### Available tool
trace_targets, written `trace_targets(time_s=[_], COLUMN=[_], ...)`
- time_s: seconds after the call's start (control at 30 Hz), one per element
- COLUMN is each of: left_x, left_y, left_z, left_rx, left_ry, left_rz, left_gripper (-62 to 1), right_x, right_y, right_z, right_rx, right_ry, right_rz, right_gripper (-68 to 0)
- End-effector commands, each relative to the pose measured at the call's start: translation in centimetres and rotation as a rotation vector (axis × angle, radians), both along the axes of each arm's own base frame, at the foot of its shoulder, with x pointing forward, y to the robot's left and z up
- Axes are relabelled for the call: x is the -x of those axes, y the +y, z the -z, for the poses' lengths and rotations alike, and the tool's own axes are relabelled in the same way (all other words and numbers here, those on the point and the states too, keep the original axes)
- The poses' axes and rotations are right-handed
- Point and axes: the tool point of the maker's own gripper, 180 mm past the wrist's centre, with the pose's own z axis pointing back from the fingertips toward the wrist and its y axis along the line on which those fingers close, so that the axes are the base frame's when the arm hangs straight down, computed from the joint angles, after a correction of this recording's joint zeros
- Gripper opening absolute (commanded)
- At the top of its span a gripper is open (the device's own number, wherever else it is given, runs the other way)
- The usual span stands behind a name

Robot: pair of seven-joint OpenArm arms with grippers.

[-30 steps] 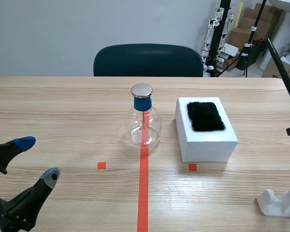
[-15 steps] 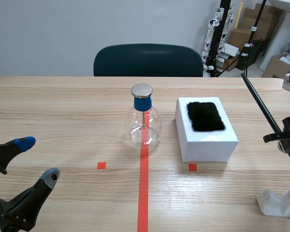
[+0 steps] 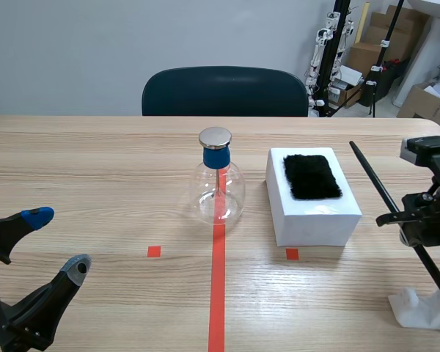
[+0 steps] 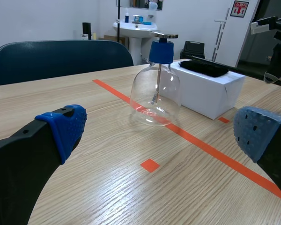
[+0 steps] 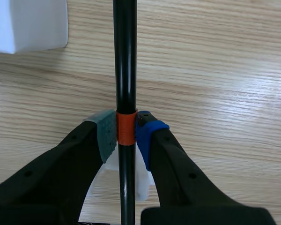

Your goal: Do the electroscope experiment. put the rod down on the box

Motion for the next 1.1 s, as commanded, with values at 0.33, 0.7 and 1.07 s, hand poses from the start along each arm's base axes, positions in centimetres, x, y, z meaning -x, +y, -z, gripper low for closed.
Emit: trace_targets(time_s=[0.33, 0.7, 1.07], left_x=[-0.3, -0.3, -0.3], left_y=[0.4, 0.4, 0.4], left_z=[-0.8, -0.8, -0.8], left_rx=[0.016, 0.016, 0.016], left_ry=[-0.025, -0.025, -0.025], left_rz=[-0.009, -0.009, -0.009], left_gripper=[1.4, 1.4, 1.4], right_x=[-0.6, -1.4, -1.7], right_y=[1.1, -0.4, -0.4], right_z=[0.8, 1.4, 2.2], right_rx=[-0.05, -0.042, -0.012], right_ry=[0.007, 0.004, -0.002], right_rz=[0.04, 0.089, 0.081], right_gripper=[-67.6, -67.5, -58.0])
